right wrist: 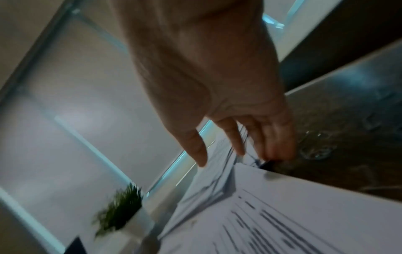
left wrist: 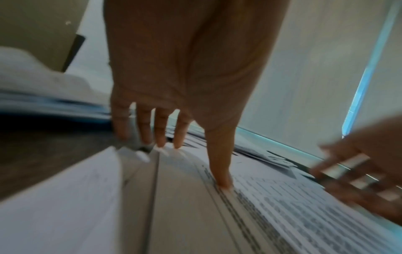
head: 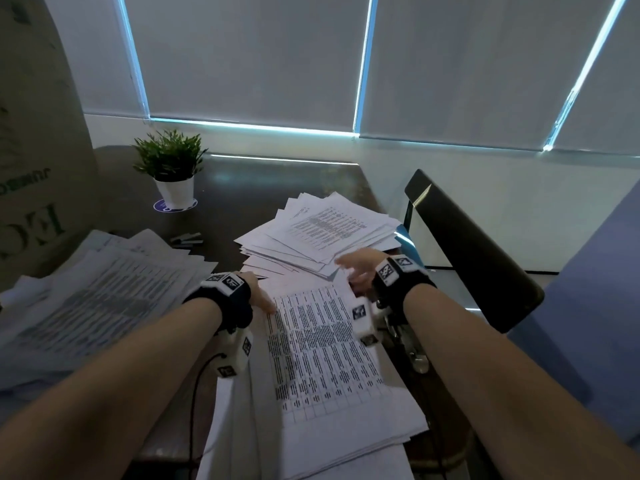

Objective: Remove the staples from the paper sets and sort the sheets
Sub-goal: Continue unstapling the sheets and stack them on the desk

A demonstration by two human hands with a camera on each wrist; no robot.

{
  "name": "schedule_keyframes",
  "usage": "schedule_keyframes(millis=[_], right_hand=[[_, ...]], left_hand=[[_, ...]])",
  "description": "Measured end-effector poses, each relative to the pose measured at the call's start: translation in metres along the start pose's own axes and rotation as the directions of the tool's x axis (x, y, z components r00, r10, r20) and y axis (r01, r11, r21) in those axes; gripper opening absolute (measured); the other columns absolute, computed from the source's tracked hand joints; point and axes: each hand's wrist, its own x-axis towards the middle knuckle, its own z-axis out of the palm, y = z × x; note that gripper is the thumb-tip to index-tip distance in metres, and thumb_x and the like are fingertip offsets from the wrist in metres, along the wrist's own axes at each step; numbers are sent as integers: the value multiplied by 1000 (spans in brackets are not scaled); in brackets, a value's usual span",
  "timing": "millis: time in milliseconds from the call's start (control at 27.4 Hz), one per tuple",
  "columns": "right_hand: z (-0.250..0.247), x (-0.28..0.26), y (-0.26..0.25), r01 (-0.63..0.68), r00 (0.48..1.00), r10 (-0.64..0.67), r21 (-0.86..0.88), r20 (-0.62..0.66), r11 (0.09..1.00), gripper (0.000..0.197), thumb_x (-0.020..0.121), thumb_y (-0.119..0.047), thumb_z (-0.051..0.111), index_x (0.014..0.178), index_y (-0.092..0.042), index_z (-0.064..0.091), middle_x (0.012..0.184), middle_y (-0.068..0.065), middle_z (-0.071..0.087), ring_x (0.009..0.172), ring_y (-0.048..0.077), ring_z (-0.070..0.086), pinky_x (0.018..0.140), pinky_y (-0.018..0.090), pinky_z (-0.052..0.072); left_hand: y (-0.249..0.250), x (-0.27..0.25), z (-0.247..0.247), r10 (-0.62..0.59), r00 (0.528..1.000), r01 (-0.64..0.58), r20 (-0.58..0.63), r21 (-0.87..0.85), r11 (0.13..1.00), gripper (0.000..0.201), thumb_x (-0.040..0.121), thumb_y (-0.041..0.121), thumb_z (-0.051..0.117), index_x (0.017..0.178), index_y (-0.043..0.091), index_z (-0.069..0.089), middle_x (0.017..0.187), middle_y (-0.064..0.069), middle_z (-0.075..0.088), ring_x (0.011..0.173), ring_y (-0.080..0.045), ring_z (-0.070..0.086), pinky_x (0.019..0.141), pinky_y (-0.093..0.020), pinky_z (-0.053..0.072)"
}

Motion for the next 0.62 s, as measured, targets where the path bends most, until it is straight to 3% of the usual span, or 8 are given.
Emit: schedule_keyframes(millis=[73,183,219,292,366,439,512,621], right_hand=[[5,-9,8,-3,998,-16,-334,-55,943,24,93,-25,67,85,-10,50,82,2,50,75,20,52,75,32,51],[14,-15,18,33,994,-80,-497,-73,867,31,89,-23,72,78,-13,45,77,1,45,67,15,47,63,26,42],[17,-21,19,39,993,-94,-564,-70,825,26,89,-24,73,86,-8,52,83,7,55,74,20,55,66,28,46],[22,-26,24,35,989,-123,-686,-80,727,37,86,-25,75,110,0,60,108,16,64,101,28,62,82,34,50],[23,-28,30,63,974,-193,-687,-114,724,43,82,-22,79,113,2,62,113,13,64,108,26,61,85,32,51],[25,-35,31,151,935,-316,-624,-161,766,32,82,-14,75,109,1,66,111,11,67,109,26,62,83,28,50],[24,-43,28,271,874,-449,-582,-184,767,11,88,-11,65,96,-4,66,102,11,67,101,26,63,78,27,46],[19,-53,21,403,847,-511,-450,-148,797,12,94,-17,56,92,-8,62,99,12,66,95,27,62,86,34,49]], left_hand=[[2,-3,3,18,999,-19,-40,-29,999,98,54,61,82,127,5,50,128,-15,55,109,-31,57,92,-40,51],[4,-9,9,-5,996,-3,-87,-84,996,98,67,54,79,141,9,35,143,-17,37,126,-34,46,100,-42,44],[4,-12,11,-10,995,2,-96,-84,996,99,68,55,78,143,9,32,145,-18,35,128,-34,44,101,-43,43],[6,-23,12,-51,993,43,-110,-76,996,100,70,57,75,143,6,31,146,-18,37,129,-34,43,101,-43,42],[6,-28,14,-55,992,42,-110,-121,992,100,70,58,75,143,6,30,145,-18,39,129,-34,44,100,-42,43],[4,-27,17,-63,991,32,-118,-246,969,105,69,58,75,145,6,24,144,-19,40,128,-35,44,101,-43,42],[-3,-22,18,-115,985,46,-131,-442,896,107,67,56,76,144,4,22,140,-21,43,123,-37,48,101,-45,44],[-14,-19,16,-171,973,23,-156,-670,742,115,63,62,73,144,-1,21,143,-21,41,125,-37,47,102,-45,43]])
